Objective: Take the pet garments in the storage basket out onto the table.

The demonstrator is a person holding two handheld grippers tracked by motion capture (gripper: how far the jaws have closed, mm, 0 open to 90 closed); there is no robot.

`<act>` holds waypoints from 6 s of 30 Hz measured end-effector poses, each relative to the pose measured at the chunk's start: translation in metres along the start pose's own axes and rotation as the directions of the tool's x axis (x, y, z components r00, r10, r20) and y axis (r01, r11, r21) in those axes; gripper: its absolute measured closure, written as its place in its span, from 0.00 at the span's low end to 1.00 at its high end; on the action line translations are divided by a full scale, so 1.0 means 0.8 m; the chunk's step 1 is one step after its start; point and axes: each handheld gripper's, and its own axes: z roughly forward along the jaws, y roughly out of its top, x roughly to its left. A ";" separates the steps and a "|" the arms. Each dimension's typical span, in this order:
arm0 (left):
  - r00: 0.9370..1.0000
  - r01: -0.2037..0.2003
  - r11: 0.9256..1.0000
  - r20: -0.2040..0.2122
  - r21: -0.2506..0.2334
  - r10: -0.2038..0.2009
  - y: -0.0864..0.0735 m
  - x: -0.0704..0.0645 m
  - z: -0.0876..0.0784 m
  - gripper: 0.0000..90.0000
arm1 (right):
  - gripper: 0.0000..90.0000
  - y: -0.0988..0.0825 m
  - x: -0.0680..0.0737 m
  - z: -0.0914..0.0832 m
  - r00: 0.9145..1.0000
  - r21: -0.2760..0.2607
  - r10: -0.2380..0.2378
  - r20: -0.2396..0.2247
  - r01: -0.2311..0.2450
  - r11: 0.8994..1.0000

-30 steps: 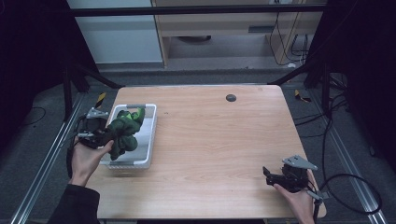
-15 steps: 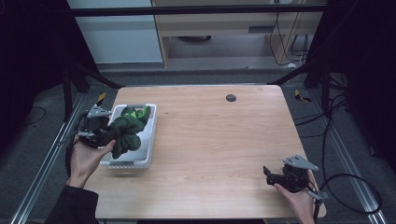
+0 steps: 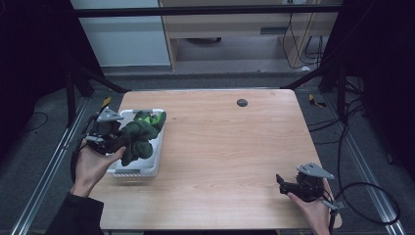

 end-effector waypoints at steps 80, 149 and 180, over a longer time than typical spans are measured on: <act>0.930 -0.261 0.962 0.287 0.079 0.229 0.029 -0.160 0.115 0.85 | 0.07 0.003 -0.003 -0.005 1.000 -0.036 0.004 0.006 -0.004 0.999; 0.893 -0.291 0.945 0.397 0.148 0.213 -0.022 -0.198 0.192 0.38 | 0.07 0.002 -0.003 -0.003 1.000 -0.028 0.001 0.002 -0.001 1.000; 0.916 -0.211 0.975 0.332 -0.075 0.224 -0.023 -0.178 0.120 0.28 | 0.06 0.003 -0.004 -0.004 1.000 -0.035 0.020 -0.004 -0.020 0.999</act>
